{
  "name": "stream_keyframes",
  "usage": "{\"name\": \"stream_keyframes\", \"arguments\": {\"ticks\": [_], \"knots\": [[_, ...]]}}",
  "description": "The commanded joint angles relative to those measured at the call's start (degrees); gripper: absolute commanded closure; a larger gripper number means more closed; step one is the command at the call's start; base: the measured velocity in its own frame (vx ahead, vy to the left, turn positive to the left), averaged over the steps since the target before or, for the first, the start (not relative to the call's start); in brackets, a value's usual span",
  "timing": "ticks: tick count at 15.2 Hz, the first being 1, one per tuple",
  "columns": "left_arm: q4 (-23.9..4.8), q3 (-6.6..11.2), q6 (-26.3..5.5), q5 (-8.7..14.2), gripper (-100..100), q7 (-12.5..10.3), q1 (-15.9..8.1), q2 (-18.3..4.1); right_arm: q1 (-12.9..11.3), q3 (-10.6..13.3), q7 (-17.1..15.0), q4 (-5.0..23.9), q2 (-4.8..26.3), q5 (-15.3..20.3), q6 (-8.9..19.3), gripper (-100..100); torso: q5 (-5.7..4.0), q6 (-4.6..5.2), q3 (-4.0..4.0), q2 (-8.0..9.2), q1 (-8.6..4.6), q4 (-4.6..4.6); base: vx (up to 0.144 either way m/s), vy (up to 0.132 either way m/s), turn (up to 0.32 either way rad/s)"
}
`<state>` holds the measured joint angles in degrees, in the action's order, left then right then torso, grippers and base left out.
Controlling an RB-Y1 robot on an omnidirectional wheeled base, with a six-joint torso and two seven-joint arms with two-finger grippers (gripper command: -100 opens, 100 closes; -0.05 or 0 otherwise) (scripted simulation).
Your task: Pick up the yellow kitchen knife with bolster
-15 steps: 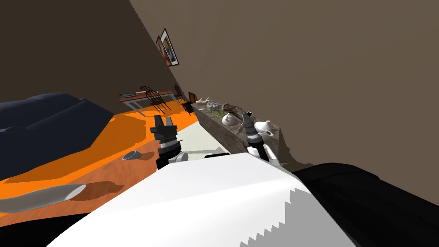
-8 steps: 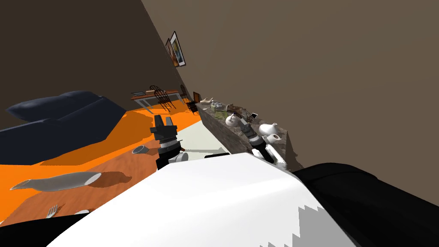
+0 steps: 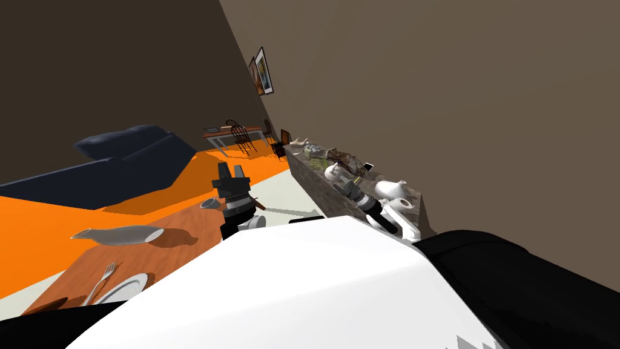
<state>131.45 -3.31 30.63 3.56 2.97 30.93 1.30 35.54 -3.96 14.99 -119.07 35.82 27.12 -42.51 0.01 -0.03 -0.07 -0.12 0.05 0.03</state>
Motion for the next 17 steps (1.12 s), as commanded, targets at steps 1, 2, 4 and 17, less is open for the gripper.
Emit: {"name": "stream_keyframes", "arguments": {"ticks": [1, 2, 4, 17], "knots": [[0.0, 0.0, 0.0, 0.0, 0, 0.0, 0.0, 0.0, 0.3, -0.5, 0.8, 1.3, 2.8, 2.9, -0.9, -100, 0.0, 0.0, 0.0, 0.0, 0.0, 0.0, 0.031, 0.014, 0.155], [0.0, 0.0, 0.0, 0.0, 0, 0.0, 0.0, 0.0, 0.3, -0.5, 0.8, 1.3, 2.8, 3.0, -0.9, -100, 0.0, 0.01, 0.0, 0.0, -0.01, 0.0, 0.023, 0.006, 0.054], [0.0, 0.0, 0.0, 0.0, 0, 0.0, 0.0, 0.0, 1.0, -1.3, 1.7, 2.8, 5.3, 5.8, -2.1, -100, -0.01, -0.01, 0.0, 0.01, -0.02, 0.0, 0.025, 0.014, 0.152], [0.0, 0.0, 0.0, 0.0, 0, 0.0, 0.0, 0.0, 5.6, -5.6, 7.6, 12.1, 19.3, 22.8, -9.4, -100, -0.01, 0.01, -0.02, -0.03, -0.06, 0.01, 0.034, 0.003, 0.16]]}}
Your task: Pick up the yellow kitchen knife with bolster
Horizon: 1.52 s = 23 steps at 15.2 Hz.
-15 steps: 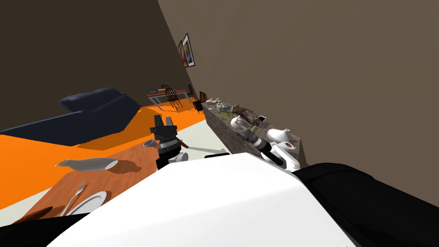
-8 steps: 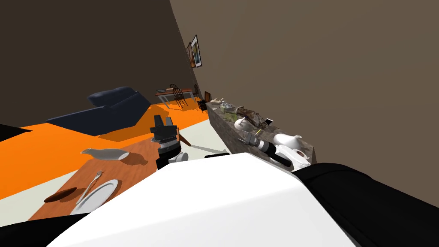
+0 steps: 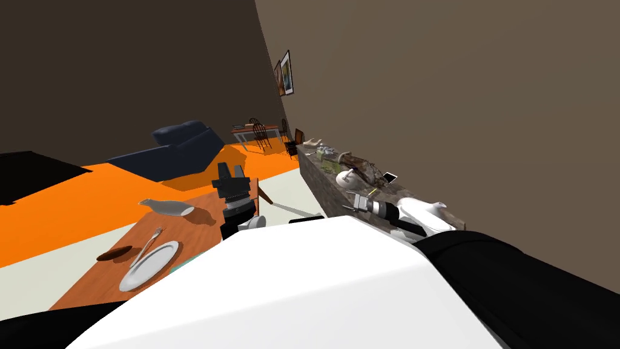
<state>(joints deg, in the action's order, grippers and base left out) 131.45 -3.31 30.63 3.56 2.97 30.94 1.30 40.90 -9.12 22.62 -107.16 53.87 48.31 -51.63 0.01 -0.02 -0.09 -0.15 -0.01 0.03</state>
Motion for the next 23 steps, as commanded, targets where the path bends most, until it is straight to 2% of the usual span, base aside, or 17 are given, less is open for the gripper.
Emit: {"name": "stream_keyframes", "arguments": {"ticks": [1, 2, 4, 5, 6, 7, 8, 9, 11, 12, 13, 16, 17, 20, 23], "knots": [[0.0, 0.0, 0.0, 0.0, 0, 0.0, 0.0, 0.0, 0.3, -0.4, 0.0, 0.2, 1.3, 1.8, -0.3, -100, 0.0, 0.0, 0.0, 0.0, 0.0, 0.0, 0.026, -0.006, 0.067], [0.0, 0.0, 0.0, 0.0, 0, 0.0, 0.0, 0.0, 1.0, -1.1, 1.0, 1.8, 3.4, 3.8, -1.5, -100, 0.0, 0.02, 0.01, 0.02, 0.01, -0.01, 0.028, -0.004, 0.126], [0.0, 0.0, 0.0, 0.0, 0, 0.0, 0.0, 0.0, 1.0, -1.1, 1.0, 1.8, 3.4, 4.6, -1.5, -100, -0.01, -0.01, 0.01, 0.02, 0.0, -0.01, 0.024, -0.006, 0.109], [0.0, 0.0, 0.0, 0.0, 0, 0.0, 0.0, 0.0, 1.8, -1.7, 1.9, 3.3, 5.5, 6.8, -2.6, -100, -0.01, 0.01, 0.02, 0.04, 0.01, -0.01, 0.024, -0.001, 0.138], [0.0, 0.0, 0.0, 0.0, 0, 0.0, 0.0, 0.0, 1.8, -1.7, 1.9, 3.3, 5.5, 7.4, -2.6, -100, 0.0, -0.01, 0.02, 0.04, 0.02, -0.01, 0.026, -0.005, 0.144], [0.0, 0.0, 0.0, 0.0, 0, 0.0, 0.0, 0.0, 2.5, -2.4, 2.9, 4.8, 7.6, 9.1, -3.8, -100, 0.0, 0.0, 0.02, 0.04, 0.01, -0.01, 0.03, -0.006, 0.179], [0.0, 0.0, 0.0, 0.0, 0, 0.0, 0.0, 0.0, 2.5, -2.4, 2.9, 4.8, 7.6, 10.1, -3.8, -100, 0.01, -0.01, 0.01, 0.02, 0.01, -0.01, 0.031, -0.012, 0.156], [0.0, 0.0, 0.0, 0.0, 0, 0.0, 0.0, 0.0, 3.3, -3.0, 3.8, 6.3, 9.5, 11.5, -4.9, -100, -0.01, 0.0, 0.01, 0.02, -0.01, 0.0, 0.036, -0.01, 0.198], [0.0, 0.0, 0.0, 0.0, 0, 0.0, 0.0, 0.0, 3.3, -3.0, 3.8, 6.3, 9.5, 12.8, -4.9, -100, 0.0, 0.0, -0.01, -0.02, -0.02, 0.0, 0.031, -0.011, 0.087], [0.0, 0.0, 0.0, 0.0, 0, 0.0, 0.0, 0.0, 4.0, -3.6, 4.7, 7.7, 11.3, 14.6, -5.9, -100, -0.01, 0.03, 0.01, 0.01, 0.0, 0.0, 0.022, -0.008, 0.083], [0.0, 0.0, 0.0, 0.0, 0, 0.0, 0.0, 0.0, 4.0, -3.6, 4.7, 7.7, 11.3, 15.4, -5.9, -100, -0.01, 0.01, 0.02, 0.03, 0.0, -0.01, 0.022, -0.009, 0.119], [0.0, 0.0, 0.0, 0.0, 0, 0.0, 0.0, 0.0, 5.4, -4.7, 6.4, 10.4, 14.8, 19.4, -7.9, -100, 0.0, 0.0, 0.02, 0.03, 0.0, -0.01, 0.028, -0.013, 0.178], [0.0, 0.0, 0.0, 0.0, 0, 0.0, 0.0, 0.0, 5.4, -4.7, 6.4, 10.4, 14.8, 20.2, -7.9, -100, 0.0, -0.03, 0.0, 0.01, -0.01, 0.0, 0.027, -0.019, 0.148], [0.0, 0.0, 0.0, 0.0, 0, 0.0, 0.0, 0.0, 6.6, -5.6, 7.9, 12.8, 17.7, 24.3, -9.7, -100, -0.01, 0.01, 0.0, 0.0, -0.02, 0.0, 0.03, -0.017, 0.124], [0.0, 0.0, 0.0, 0.0, 0, 0.0, 0.0, 0.0, 7.2, -6.0, 8.6, 13.9, 19.1, 26.7, -10.5, -100, -0.01, 0.0, 0.01, 0.03, -0.01, -0.01, 0.021, -0.016, 0.109]]}}
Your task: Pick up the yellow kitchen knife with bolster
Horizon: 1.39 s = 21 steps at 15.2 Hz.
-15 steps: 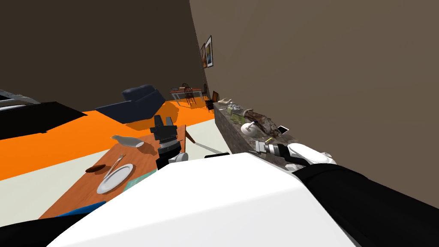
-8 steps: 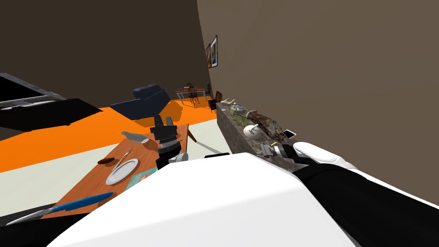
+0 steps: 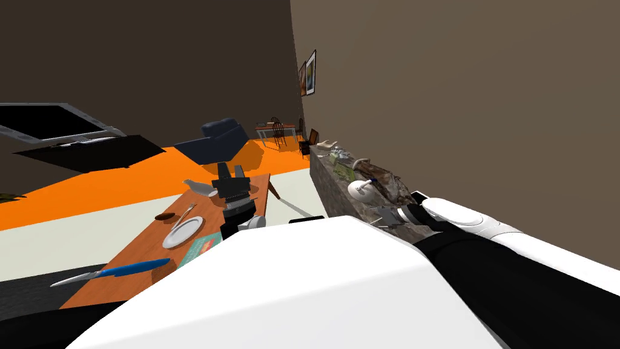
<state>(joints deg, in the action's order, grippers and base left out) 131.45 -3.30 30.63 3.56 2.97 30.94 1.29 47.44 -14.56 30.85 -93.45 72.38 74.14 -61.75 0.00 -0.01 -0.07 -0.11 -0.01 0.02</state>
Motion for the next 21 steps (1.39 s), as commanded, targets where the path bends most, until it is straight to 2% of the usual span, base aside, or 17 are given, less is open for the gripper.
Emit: {"name": "stream_keyframes", "arguments": {"ticks": [1, 5, 10, 11, 12, 14, 15, 16, 20, 21], "knots": [[0.0, 0.0, 0.0, 0.0, 0, 0.0, 0.0, 0.0, 1.2, -0.9, 1.0, 1.3, 1.8, 2.7, -1.2, -100, 0.0, 0.0, 0.0, 0.0, 0.0, 0.0, 0.021, -0.014, 0.125], [0.0, 0.0, 0.0, 0.0, 0, 0.0, 0.0, 0.0, 2.6, -1.7, 2.6, 3.9, 4.6, 7.3, -3.0, -100, 0.0, -0.01, -0.01, -0.01, -0.02, 0.0, 0.023, -0.02, 0.147], [0.0, 0.0, 0.0, 0.0, 0, 0.0, 0.0, 0.0, 3.7, -2.3, 3.8, 5.8, 6.6, 10.8, -4.3, -100, 0.0, 0.01, 0.01, 0.02, 0.01, -0.01, 0.016, -0.017, 0.087], [0.0, 0.0, 0.0, 0.0, 0, 0.0, 0.0, 0.0, 3.7, -2.5, 3.0, 4.8, 6.2, 10.0, -3.9, -100, 0.01, 0.01, 0.02, 0.02, 0.02, -0.01, 0.011, -0.011, 0.027], [0.0, 0.0, 0.0, 0.0, 0, 0.0, 0.0, 0.0, 3.6, -0.9, 3.3, 5.8, 4.8, 10.8, -2.5, -100, 0.0, 0.02, 0.03, 0.04, 0.03, -0.01, -0.007, -0.001, 0.138], [0.0, 0.0, 0.0, 0.0, 0, 0.0, 0.0, 0.0, 3.4, 0.1, 3.5, 6.3, 3.9, 11.2, -1.6, -100, -0.01, -0.01, 0.08, 0.14, 0.07, -0.03, -0.024, 0.001, 0.171], [0.0, 0.0, 0.0, 0.0, 0, 0.0, 0.0, 0.0, 3.4, -0.7, 3.2, 5.9, 4.7, 10.8, -2.5, -100, -0.01, 0.0, 0.1, 0.18, 0.07, -0.04, -0.017, -0.002, 0.05], [0.0, 0.0, 0.0, 0.0, 0, 0.0, 0.0, 0.0, 3.3, -0.5, 3.2, 6.0, 4.6, 10.9, -2.3, 100, 0.01, 0.03, 0.11, 0.18, 0.07, -0.05, -0.005, -0.002, 0.001], [0.0, 0.0, 0.0, 0.0, 0, 0.0, 0.0, 0.0, 3.5, -0.4, 3.0, 6.1, 4.6, 10.9, -2.4, 100, -0.09, -0.17, 0.11, 0.11, 0.02, -0.12, -0.004, -0.001, -0.013], [0.0, 0.0, 0.0, 0.0, 0, 0.0, 0.0, 0.0, 3.8, -2.2, 3.1, 5.0, 6.0, 10.3, -3.7, 100, -0.09, -0.13, 0.12, 0.12, 0.0, -0.13, 0.017, -0.002, -0.148]]}}
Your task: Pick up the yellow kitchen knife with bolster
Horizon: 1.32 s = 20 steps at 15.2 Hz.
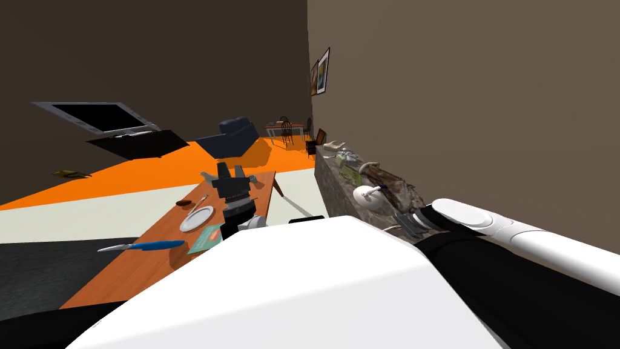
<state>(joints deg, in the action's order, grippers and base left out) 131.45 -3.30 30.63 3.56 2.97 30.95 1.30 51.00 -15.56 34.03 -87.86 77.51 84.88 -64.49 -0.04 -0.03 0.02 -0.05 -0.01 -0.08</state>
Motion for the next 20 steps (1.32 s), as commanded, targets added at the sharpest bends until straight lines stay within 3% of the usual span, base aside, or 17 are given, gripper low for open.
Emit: {"name": "stream_keyframes", "arguments": {"ticks": [1, 2, 6, 9, 11, 12, 13, 15, 16, 20], "knots": [[0.0, 0.0, 0.0, 0.0, 0, 0.0, 0.0, 0.0, 0.0, 0.0, 0.0, 0.0, 0.0, 0.0, 0.0, 100, 0.0, 0.0, 0.0, 0.0, 0.0, 0.0, 0.016, 0.001, -0.086], [0.0, 0.0, 0.0, 0.0, 0, 0.0, 0.0, 0.0, -0.3, -1.6, -0.2, -1.0, 0.9, -1.1, -1.9, -100, 0.01, 0.0, -0.01, -0.01, 0.01, 0.01, -0.015, 0.03, -0.061], [0.0, -0.01, 0.0, 0.0, 0, 0.0, 0.0, 0.0, -0.9, -3.6, -0.6, -2.1, 2.1, -2.8, -4.3, -100, 0.09, 0.0, 0.11, 0.19, 0.28, -0.04, -0.041, 0.058, -0.074], [0.0, -0.01, 0.0, 0.0, 0, 0.0, 0.0, 0.0, -0.7, -0.6, 0.6, -0.6, -0.6, -1.3, -1.5, -100, 0.04, -0.02, 0.05, 0.09, 0.15, -0.02, 0.001, 0.015, 0.073], [0.0, -0.01, 0.0, 0.0, 0, 0.0, 0.0, 0.0, -0.7, 0.1, 0.8, -0.4, -1.3, -0.9, -0.8, -100, 0.02, -0.03, -0.01, -0.01, 0.01, 0.01, 0.023, -0.015, 0.094], [0.0, 0.0, 0.0, 0.0, 0, 0.0, 0.0, 0.0, -0.1, -0.9, 0.0, -1.4, -0.8, -1.1, -1.3, -100, 0.0, -0.02, -0.03, -0.04, -0.03, 0.02, 0.014, -0.009, 0.021], [0.0, 0.0, 0.0, 0.0, 0, 0.0, 0.0, 0.0, -0.7, -2.1, 0.2, -1.1, 0.7, -1.9, -2.7, 100, 0.01, -0.02, -0.03, -0.04, -0.03, 0.02, -0.007, -0.002, -0.126], [0.0, 0.0, 0.0, 0.0, 0, 0.0, 0.0, 0.0, 0.1, -2.6, 0.2, -1.5, 0.5, -1.9, -2.4, 100, 0.04, 0.02, 0.03, 0.05, 0.03, -0.01, -0.015, 0.005, -0.129], [0.0, 0.0, 0.0, 0.0, 0, 0.0, 0.0, 0.0, -1.5, -3.3, 0.8, -1.7, -0.4, -3.6, -1.5, -100, 0.02, 0.0, 0.02, 0.05, 0.05, -0.01, -0.082, -0.003, 0.03], [0.0, -0.01, 0.0, 0.0, 0, 0.0, 0.0, 0.0, -4.4, -4.4, 2.1, -2.0, -2.4, -6.3, 0.5, -100, -0.1, -0.03, 0.37, 0.67, -0.01, -0.14, -0.182, -0.005, 0.007]]}}
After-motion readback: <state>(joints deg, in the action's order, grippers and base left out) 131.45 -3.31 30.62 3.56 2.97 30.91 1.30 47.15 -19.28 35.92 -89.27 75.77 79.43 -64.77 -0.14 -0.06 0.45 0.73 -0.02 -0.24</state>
